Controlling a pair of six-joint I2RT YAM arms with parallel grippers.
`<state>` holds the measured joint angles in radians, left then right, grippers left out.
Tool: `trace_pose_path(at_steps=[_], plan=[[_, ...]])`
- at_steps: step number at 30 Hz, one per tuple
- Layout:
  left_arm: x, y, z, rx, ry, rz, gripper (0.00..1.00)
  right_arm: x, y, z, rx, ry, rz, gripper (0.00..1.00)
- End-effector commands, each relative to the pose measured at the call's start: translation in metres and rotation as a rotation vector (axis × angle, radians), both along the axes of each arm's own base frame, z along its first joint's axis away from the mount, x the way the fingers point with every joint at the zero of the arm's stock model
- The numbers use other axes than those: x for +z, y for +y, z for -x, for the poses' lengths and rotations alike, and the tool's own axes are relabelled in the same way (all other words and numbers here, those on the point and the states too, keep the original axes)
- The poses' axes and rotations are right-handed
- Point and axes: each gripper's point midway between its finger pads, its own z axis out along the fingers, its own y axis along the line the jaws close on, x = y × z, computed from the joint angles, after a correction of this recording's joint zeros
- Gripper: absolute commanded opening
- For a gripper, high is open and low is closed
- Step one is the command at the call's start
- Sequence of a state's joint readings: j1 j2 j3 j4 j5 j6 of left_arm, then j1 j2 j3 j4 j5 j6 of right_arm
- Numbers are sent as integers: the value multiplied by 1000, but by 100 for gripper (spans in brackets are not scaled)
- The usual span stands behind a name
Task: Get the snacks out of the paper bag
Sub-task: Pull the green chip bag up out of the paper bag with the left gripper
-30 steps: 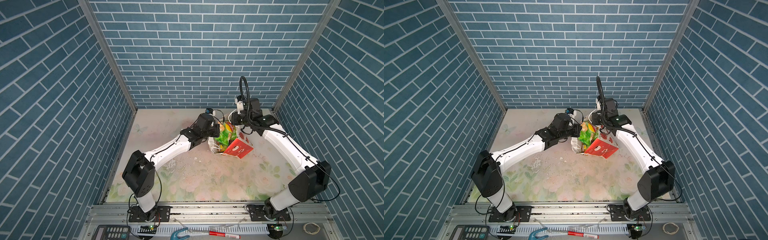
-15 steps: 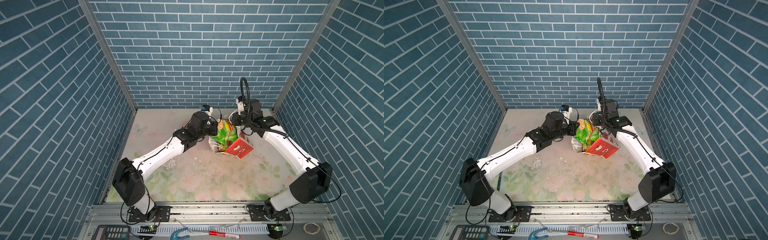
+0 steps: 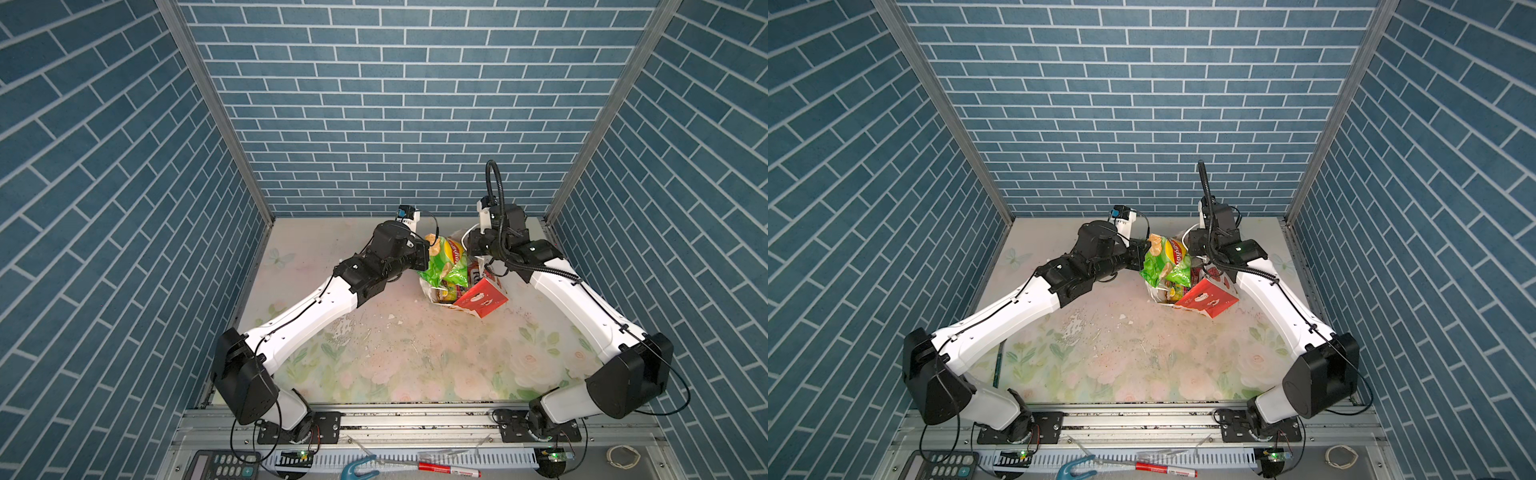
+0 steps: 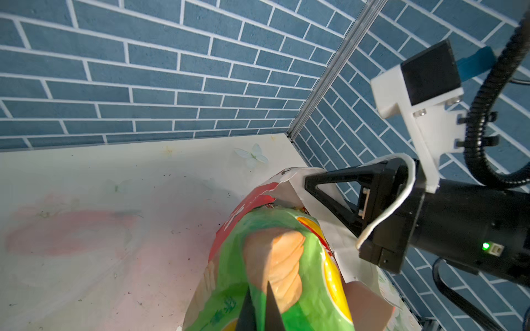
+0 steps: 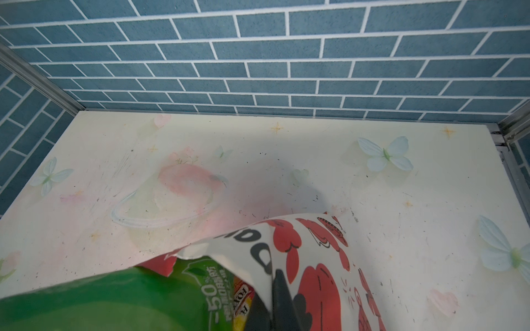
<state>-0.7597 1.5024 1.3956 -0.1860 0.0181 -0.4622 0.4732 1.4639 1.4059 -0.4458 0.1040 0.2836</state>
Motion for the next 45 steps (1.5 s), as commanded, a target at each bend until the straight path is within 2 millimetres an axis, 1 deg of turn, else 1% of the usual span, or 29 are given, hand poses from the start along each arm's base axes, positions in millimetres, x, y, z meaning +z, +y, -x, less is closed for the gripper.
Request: trace_pose_path(at_steps=[1, 5, 11, 15, 18, 22, 25, 29, 32, 41, 45], plan=[[33, 9, 0, 21, -79, 13, 0, 21, -7, 4, -50, -64, -45, 0], [40, 6, -4, 18, -81, 17, 0, 19, -11, 7, -59, -71, -42, 0], [46, -5, -8, -9, -56, 22, 0, 21, -12, 13, -49, -98, -55, 0], [55, -5, -13, -1, -61, 10, 0, 16, -12, 14, -42, -98, -61, 0], [63, -2, -17, 13, -76, -11, 0, 13, -12, 15, -41, -94, -56, 0], [73, 9, -23, 55, -102, -29, 0, 17, -12, 15, -40, -106, -57, 0], [78, 22, -30, 90, -99, -28, 0, 19, -13, 14, -41, -115, -63, 0], [81, 41, -38, 129, -89, -21, 0, 15, -12, 15, -41, -108, -59, 0], [80, 59, -43, 172, -86, -23, 0, 13, -14, 15, -45, -109, -57, 0], [73, 126, -57, 326, -64, 6, 0, 14, -12, 14, -35, -123, -56, 0], [60, 158, -61, 415, -53, -13, 0, 15, -12, 15, -29, -125, -58, 0]])
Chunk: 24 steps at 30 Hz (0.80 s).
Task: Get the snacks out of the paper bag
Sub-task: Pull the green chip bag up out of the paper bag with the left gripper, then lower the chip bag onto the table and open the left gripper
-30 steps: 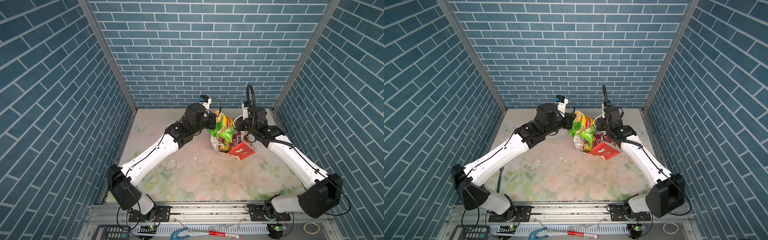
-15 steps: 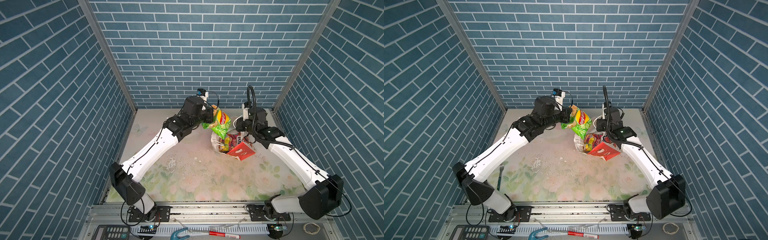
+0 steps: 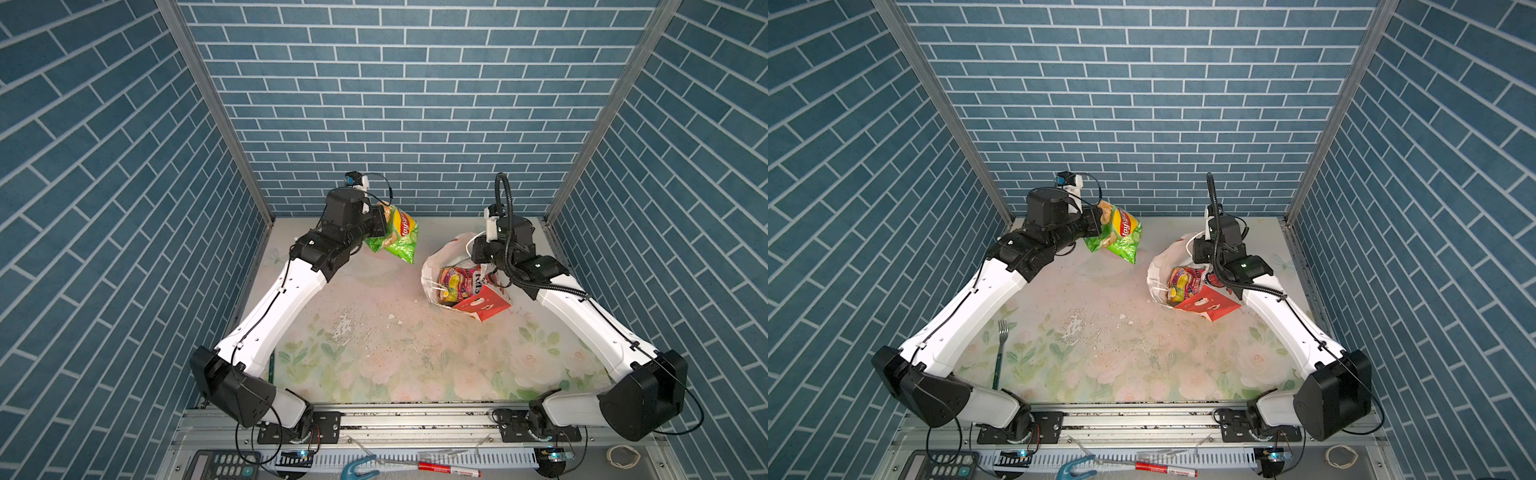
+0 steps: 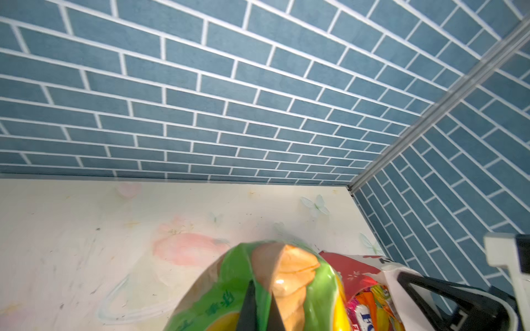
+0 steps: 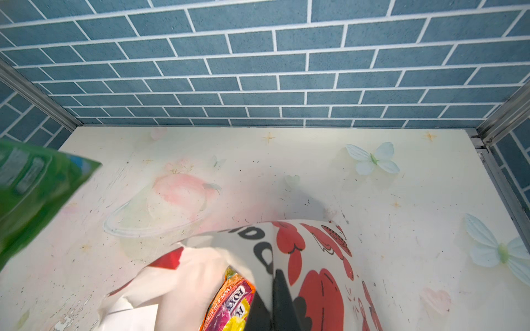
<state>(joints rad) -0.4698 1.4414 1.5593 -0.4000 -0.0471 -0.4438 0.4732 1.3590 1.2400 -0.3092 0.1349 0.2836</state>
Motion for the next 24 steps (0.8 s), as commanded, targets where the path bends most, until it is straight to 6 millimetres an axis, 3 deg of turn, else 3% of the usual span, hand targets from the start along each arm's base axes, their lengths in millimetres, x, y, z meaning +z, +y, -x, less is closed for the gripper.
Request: trace_pose_path(at_steps=[1, 7, 17, 24], plan=[[0, 30, -4, 97, -19, 6, 0, 19, 1, 4, 0, -50, -39, 0], [-32, 73, -4, 211, 36, 5, 0, 21, 0, 5, 3, -55, -40, 0], [-82, 108, -7, 295, 134, -32, 0, 16, 2, 6, 5, -39, -53, 0], [-134, 130, -18, 375, 220, -95, 0, 14, 0, 8, -5, -35, -62, 0]])
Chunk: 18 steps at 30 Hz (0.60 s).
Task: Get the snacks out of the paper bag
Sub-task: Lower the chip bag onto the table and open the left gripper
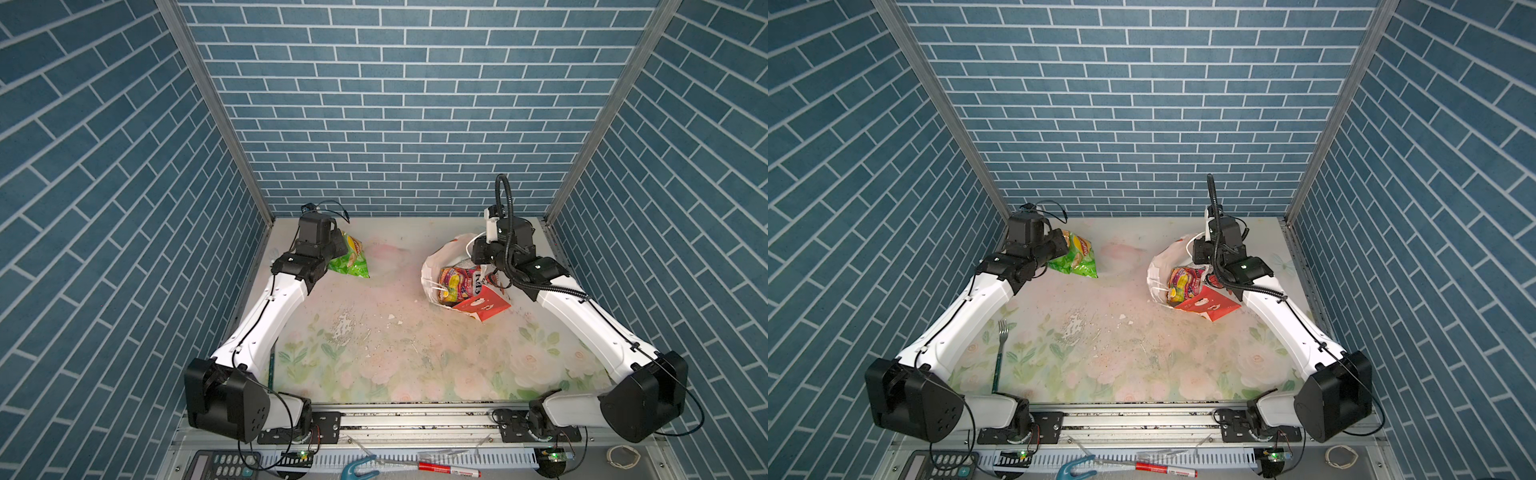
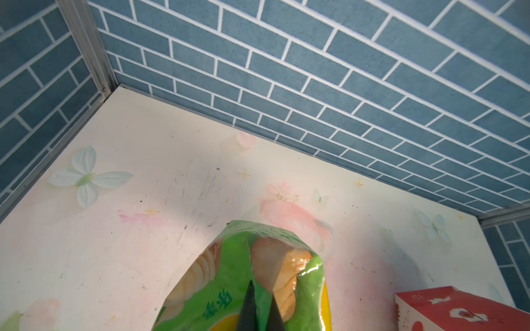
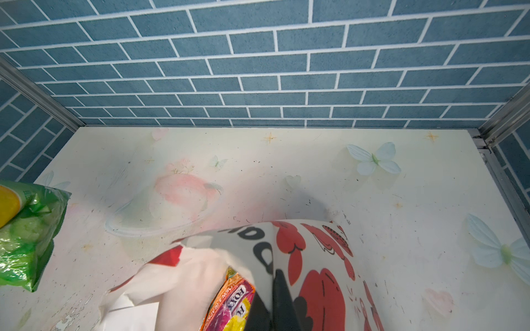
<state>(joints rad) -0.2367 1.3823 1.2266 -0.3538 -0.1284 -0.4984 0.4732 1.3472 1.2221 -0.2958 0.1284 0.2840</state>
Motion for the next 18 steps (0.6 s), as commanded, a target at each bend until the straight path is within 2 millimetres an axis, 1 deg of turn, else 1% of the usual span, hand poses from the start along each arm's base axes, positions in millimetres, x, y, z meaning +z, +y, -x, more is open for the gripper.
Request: trace_pose_path(at_steps=[1, 4, 7, 9, 10, 11, 12, 15, 16, 18], plan=[[-23, 14, -11, 52, 26, -63, 0, 14, 0, 6, -11, -29, -56, 0], [-46, 29, -14, 110, 79, -153, 0, 13, -1, 7, -11, -26, -57, 0], [-62, 39, -18, 143, 109, -221, 0, 11, -2, 8, -16, -21, -52, 0], [-71, 40, -22, 139, 128, -247, 0, 10, -4, 8, -22, -18, -47, 0], [-74, 40, -23, 132, 141, -254, 2, 9, -4, 8, -22, -18, -45, 0], [-76, 39, -25, 124, 148, -256, 14, 8, -4, 8, -23, -13, -40, 0], [-76, 36, -27, 106, 150, -253, 29, 8, -4, 9, -22, -12, -37, 0], [-70, 26, -28, 61, 125, -221, 65, 6, -6, 9, -25, -3, -26, 0], [-66, 24, -26, 49, 112, -208, 74, 6, -7, 10, -28, -1, -24, 0], [-54, 20, -21, 33, 78, -183, 82, 6, -7, 10, -30, -1, -24, 0]])
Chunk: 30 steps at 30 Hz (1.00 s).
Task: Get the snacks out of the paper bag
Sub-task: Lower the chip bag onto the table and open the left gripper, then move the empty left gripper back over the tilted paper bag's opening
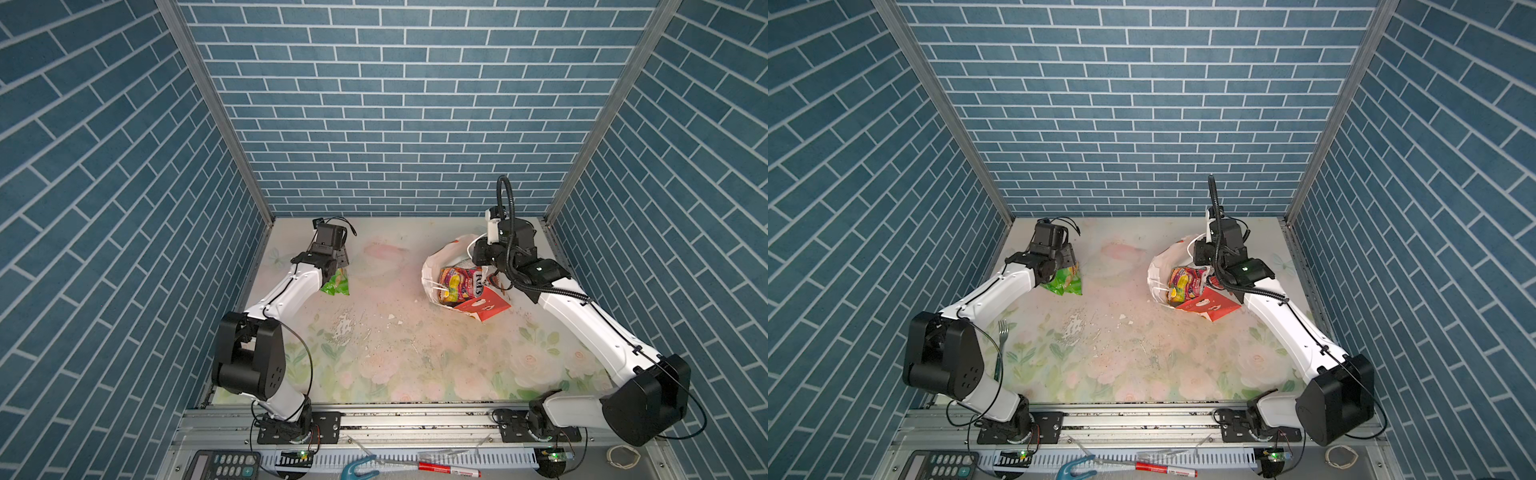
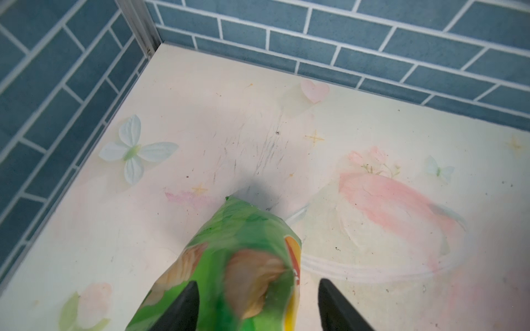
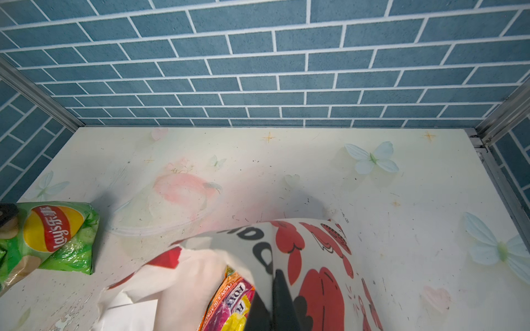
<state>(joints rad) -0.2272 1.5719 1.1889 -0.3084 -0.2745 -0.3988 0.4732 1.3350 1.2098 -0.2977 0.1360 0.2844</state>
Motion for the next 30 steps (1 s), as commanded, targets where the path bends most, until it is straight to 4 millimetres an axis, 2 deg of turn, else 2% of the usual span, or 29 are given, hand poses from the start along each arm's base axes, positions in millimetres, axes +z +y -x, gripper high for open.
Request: trace_pose_path(at_steps=[1, 5, 10, 12, 16, 20, 24, 26, 30], plan=[[37, -7, 5, -46, -102, 42, 85, 7, -4, 8, -20, 4, -29, 0], [74, -21, 24, -102, -213, 95, 96, 6, -5, 10, -23, 12, -22, 0], [116, -51, 55, -227, -339, 232, 97, 7, -7, 10, -27, 25, -9, 0], [125, -67, 66, -288, -356, 266, 98, 9, -6, 11, -21, 25, -13, 0], [135, -103, 90, -414, -343, 326, 100, 12, -3, 11, -7, 31, -20, 0], [137, -149, 117, -518, -369, 349, 100, 16, 0, 14, 9, 42, -27, 0], [137, -190, 130, -623, -356, 357, 100, 17, 4, 14, 21, 51, -54, 0], [135, -203, 131, -668, -341, 365, 100, 17, 8, 13, 27, 70, -64, 0], [137, -213, 129, -690, -351, 402, 100, 14, 15, 13, 47, 114, -89, 0]])
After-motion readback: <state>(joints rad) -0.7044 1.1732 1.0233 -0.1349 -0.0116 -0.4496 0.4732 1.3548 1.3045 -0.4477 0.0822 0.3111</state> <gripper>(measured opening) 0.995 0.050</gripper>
